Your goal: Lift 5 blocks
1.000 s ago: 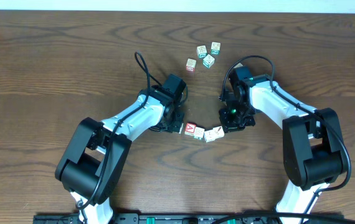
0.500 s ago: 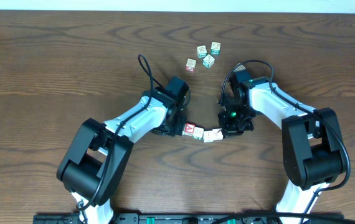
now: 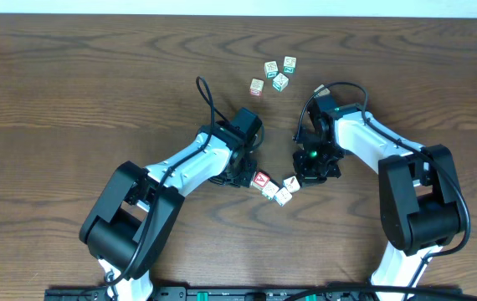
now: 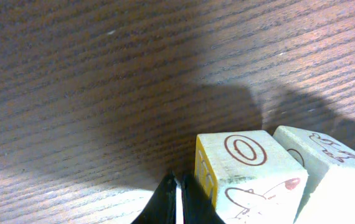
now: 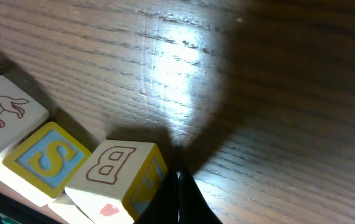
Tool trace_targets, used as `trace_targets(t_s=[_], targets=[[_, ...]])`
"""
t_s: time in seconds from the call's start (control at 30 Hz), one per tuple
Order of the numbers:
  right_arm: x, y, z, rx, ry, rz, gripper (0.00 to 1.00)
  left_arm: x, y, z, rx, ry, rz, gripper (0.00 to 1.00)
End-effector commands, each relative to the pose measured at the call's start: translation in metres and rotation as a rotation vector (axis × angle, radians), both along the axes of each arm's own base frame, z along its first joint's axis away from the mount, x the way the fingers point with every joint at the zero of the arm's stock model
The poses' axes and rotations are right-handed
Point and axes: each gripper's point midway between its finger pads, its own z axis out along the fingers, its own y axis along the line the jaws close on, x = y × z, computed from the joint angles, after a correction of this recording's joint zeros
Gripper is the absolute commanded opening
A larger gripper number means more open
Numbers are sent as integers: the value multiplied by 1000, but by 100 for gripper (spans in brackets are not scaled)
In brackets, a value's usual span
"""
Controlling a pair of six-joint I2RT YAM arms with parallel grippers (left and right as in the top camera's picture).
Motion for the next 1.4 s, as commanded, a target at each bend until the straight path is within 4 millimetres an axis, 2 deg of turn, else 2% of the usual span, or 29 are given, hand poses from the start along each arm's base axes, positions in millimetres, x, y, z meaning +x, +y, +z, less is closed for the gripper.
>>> trace_targets(t_s=[0.0, 0.2, 0.37, 0.53, 0.73, 0.97, 1.07, 1.27, 1.37], targets=[[-2, -19, -11, -119, 2, -14, 1, -14, 13, -18, 60, 47, -2, 7], [1, -54, -13, -265, 2, -68, 1, 1, 34, -19, 93, 22, 28, 7], [-16, -73, -10, -264, 96, -101, 1, 20, 66, -19, 92, 26, 131, 7], [-53, -50, -18, -93, 196, -48, 1, 33, 96, -18, 65, 38, 196, 7], [-93, -44, -43, -53, 245, -38, 1, 42, 122, -18, 38, 50, 260, 7], [-83, -24, -42, 60, 212, -69, 1, 46, 134, -16, -23, 67, 307, 7], [-82, -11, -39, 119, 212, -69, 1, 46, 133, -16, -30, 67, 297, 7], [-77, 6, -43, 119, 172, -58, 1, 44, 123, -15, -53, 67, 243, 7], [-71, 6, -48, 81, 142, -65, 1, 44, 123, -15, -54, 68, 241, 7]])
